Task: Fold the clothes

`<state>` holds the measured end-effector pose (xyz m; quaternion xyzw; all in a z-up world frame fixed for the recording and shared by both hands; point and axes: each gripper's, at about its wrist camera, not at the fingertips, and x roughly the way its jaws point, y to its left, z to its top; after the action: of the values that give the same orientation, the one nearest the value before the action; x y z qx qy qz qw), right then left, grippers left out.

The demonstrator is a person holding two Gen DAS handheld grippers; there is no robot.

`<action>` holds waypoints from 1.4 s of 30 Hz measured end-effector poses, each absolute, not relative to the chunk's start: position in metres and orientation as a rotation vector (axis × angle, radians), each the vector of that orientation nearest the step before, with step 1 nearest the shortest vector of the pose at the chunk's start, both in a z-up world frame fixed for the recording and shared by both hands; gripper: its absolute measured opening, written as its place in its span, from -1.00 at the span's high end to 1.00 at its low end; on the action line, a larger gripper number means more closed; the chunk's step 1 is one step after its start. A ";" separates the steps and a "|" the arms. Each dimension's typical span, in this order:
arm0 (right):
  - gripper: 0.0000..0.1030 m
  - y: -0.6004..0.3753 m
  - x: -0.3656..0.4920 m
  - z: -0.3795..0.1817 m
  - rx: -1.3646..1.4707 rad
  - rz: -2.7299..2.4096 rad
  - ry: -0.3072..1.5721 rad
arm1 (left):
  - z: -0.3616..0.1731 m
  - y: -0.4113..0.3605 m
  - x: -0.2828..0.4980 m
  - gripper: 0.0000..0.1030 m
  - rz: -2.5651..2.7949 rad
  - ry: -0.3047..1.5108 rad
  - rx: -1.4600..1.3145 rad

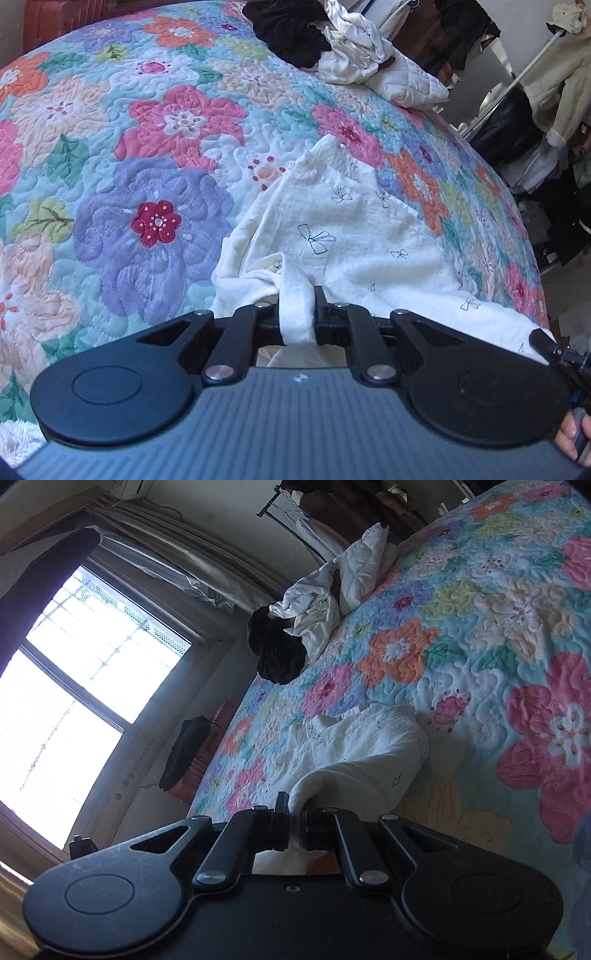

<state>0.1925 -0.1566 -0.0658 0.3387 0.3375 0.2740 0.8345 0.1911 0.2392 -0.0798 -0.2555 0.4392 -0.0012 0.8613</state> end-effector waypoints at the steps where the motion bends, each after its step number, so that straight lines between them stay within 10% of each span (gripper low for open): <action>1: 0.84 -0.155 0.195 -0.064 0.716 0.581 0.716 | -0.083 0.238 0.189 0.70 0.009 0.946 -0.535; 10: 0.84 -0.136 0.219 -0.043 0.711 0.590 0.724 | -0.105 0.239 0.163 -0.20 0.030 1.053 -0.722; 23: 0.83 -0.119 0.238 -0.016 0.682 0.584 0.697 | -0.125 0.227 0.149 -0.58 0.140 0.988 -1.172; 26: 0.83 -0.123 0.233 -0.015 0.678 0.583 0.695 | -0.126 0.225 0.147 0.15 0.118 0.888 -1.233; 27: 0.83 -0.126 0.230 -0.016 0.677 0.581 0.700 | -0.121 0.224 0.147 0.81 0.128 0.863 -1.190; 42: 0.82 -0.154 0.244 -0.068 0.806 0.473 0.830 | -0.069 0.225 0.235 0.90 0.067 0.775 -0.767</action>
<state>0.2442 -0.1537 -0.0683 0.3774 0.3886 0.2212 0.8109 0.2348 0.2255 -0.0693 -0.3648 0.3685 0.0317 0.8545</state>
